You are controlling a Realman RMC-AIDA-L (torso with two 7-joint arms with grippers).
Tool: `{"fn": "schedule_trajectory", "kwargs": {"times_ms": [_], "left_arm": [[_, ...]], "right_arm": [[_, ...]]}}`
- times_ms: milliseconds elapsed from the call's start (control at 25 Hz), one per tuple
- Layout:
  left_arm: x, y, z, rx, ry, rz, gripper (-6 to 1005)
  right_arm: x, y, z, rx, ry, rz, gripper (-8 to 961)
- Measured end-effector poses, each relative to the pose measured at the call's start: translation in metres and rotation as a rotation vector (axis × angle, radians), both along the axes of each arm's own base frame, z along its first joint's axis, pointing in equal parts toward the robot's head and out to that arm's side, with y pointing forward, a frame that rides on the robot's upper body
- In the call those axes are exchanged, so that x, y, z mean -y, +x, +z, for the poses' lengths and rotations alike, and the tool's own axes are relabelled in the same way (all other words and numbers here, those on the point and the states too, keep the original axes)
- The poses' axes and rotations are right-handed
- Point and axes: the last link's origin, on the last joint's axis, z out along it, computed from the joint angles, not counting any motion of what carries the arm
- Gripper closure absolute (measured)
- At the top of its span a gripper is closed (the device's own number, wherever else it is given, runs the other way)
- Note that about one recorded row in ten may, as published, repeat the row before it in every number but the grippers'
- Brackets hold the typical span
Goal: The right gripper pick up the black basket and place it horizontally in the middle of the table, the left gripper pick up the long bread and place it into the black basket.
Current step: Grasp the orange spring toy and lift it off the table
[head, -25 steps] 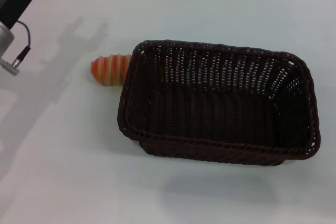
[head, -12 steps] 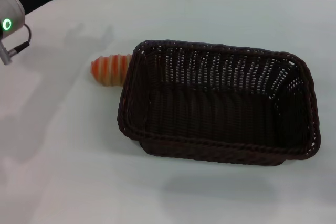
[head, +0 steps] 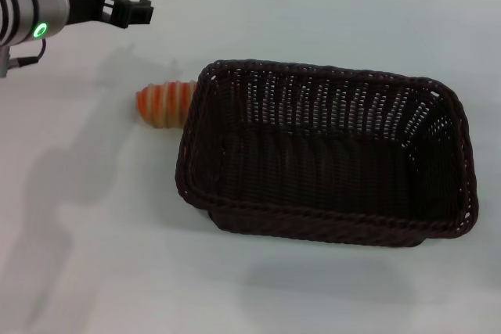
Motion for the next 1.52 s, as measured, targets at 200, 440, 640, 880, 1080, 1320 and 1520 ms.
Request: {"fn": "schedule_trajectory", "kwargs": {"times_ms": [200,440,640,880,1080,1320,1520], "left_arm": [[-0.001,0.003,0.0,-0.176,-0.087,-0.118,182],[0.001,-0.002,0.002,-0.41,-0.273,-0.232,233],[0.0,-0.017,0.01,-0.436,-0.369,-0.281,258],[-0.001,-0.03,-0.009,-0.439,-0.513,-0.305,258],[-0.005,-0.03,-0.033,-0.441,-0.627,-0.32,257],[-0.009,-0.027,-0.054,-0.439,-0.697,-0.34,257],[-0.016,-0.021,-0.06,-0.445,-0.694,-0.368,258]], "right_arm": [[0.0,0.006,0.003,-0.008,0.0,-0.02,627],[0.005,0.013,0.003,-0.004,0.004,-0.056,626],[0.017,0.024,0.006,-0.039,0.037,-0.102,626],[0.018,0.027,0.008,-0.039,0.049,-0.124,626],[0.014,0.026,0.01,-0.014,0.054,-0.139,626],[0.009,0.021,0.01,0.019,0.056,-0.143,626],[0.007,0.02,0.011,0.023,0.058,-0.138,626]]}}
